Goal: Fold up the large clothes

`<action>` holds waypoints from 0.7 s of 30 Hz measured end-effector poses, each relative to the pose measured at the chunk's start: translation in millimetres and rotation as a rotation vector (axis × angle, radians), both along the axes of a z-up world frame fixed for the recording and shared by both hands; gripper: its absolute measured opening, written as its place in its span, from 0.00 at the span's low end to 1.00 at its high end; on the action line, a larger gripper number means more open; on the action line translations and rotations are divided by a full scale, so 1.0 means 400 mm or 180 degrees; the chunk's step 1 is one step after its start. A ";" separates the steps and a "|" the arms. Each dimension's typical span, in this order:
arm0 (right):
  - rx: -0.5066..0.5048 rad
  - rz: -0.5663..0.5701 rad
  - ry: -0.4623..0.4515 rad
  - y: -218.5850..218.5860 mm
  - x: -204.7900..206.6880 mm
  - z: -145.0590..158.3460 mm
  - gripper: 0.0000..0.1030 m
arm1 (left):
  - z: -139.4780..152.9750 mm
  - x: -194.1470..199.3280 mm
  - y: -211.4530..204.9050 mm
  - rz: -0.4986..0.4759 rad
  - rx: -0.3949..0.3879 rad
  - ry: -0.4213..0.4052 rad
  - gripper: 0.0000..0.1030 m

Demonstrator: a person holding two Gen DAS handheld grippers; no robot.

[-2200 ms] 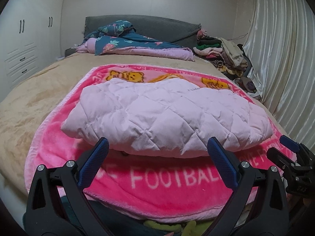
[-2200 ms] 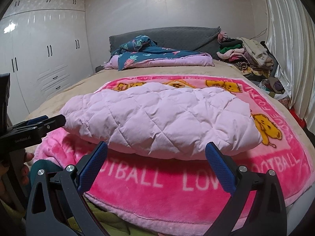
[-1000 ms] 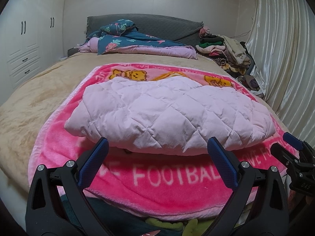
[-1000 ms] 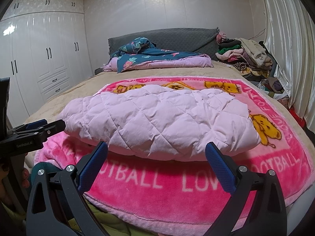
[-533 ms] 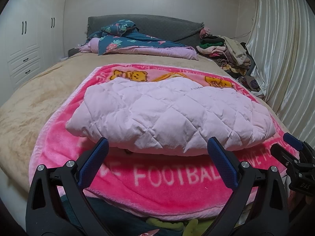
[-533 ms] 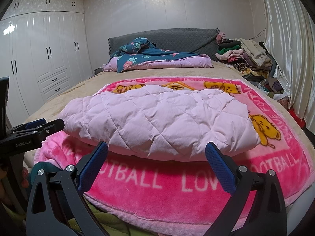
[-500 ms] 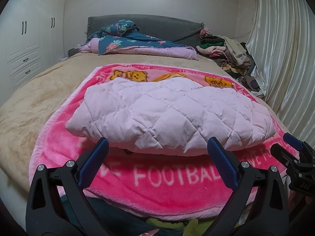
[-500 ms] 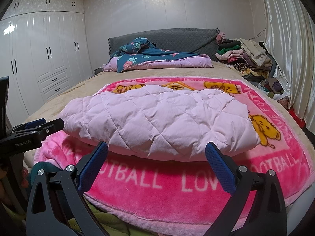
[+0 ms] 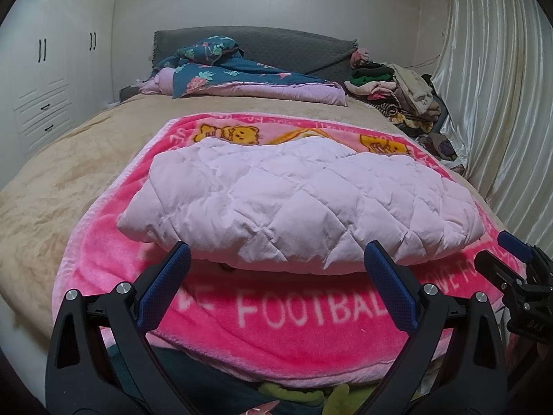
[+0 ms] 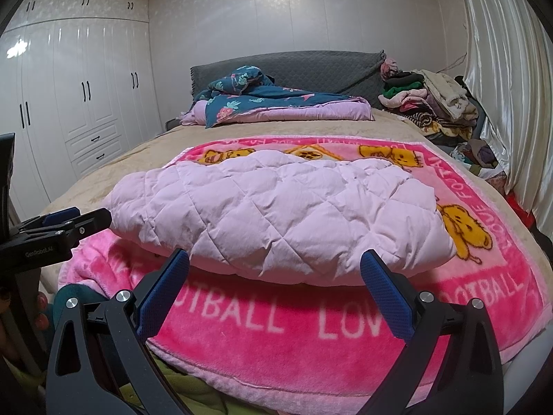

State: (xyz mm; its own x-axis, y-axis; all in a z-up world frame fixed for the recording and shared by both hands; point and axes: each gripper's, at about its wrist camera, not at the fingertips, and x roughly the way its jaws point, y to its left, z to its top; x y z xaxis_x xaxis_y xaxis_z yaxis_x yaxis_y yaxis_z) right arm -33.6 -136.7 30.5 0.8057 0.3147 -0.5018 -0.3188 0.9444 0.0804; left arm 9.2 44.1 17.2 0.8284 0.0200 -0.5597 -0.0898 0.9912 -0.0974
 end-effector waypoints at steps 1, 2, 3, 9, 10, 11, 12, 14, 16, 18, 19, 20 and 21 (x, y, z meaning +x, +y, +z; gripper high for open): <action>-0.0002 0.0000 -0.0002 0.001 0.001 0.001 0.96 | 0.001 -0.001 0.001 0.0000 0.0001 0.0002 0.91; -0.0008 -0.0001 -0.0008 0.001 0.001 0.002 0.96 | 0.003 -0.001 0.001 -0.0007 0.0000 -0.0003 0.91; -0.0014 -0.0003 -0.0012 0.002 0.001 0.003 0.96 | 0.003 -0.002 0.000 -0.0014 0.0006 -0.0012 0.91; -0.0021 -0.0007 -0.0020 0.003 0.001 0.005 0.96 | 0.006 -0.002 -0.002 -0.0028 0.0040 0.0014 0.91; -0.0024 -0.0016 -0.0025 0.003 0.001 0.005 0.96 | 0.005 0.000 -0.001 -0.0038 0.0019 0.0034 0.91; -0.0027 -0.0021 -0.0030 0.003 0.002 0.006 0.96 | 0.002 0.001 -0.003 -0.0038 0.0009 0.0040 0.91; -0.0034 -0.0026 -0.0035 0.003 0.000 0.005 0.96 | 0.001 0.002 -0.005 -0.0050 0.0008 0.0046 0.91; -0.0044 -0.0044 -0.0037 0.001 0.000 0.005 0.96 | 0.000 0.001 -0.008 -0.0060 0.0011 0.0051 0.91; -0.0054 -0.0066 -0.0041 -0.002 -0.002 0.005 0.96 | -0.001 0.003 -0.008 -0.0085 -0.0017 0.0064 0.91; -0.0066 -0.0070 -0.0047 -0.004 -0.003 0.006 0.96 | -0.005 0.007 -0.013 -0.0033 0.0033 0.0109 0.91; -0.0074 -0.0079 -0.0057 -0.007 -0.003 0.008 0.96 | -0.008 0.009 -0.016 -0.0026 0.0052 0.0133 0.91; -0.0075 -0.0090 -0.0066 -0.008 -0.003 0.008 0.96 | -0.012 0.010 -0.017 -0.0020 0.0054 0.0159 0.91; -0.0076 -0.0100 -0.0071 -0.009 -0.003 0.009 0.96 | -0.018 0.012 -0.017 -0.0027 0.0031 0.0185 0.91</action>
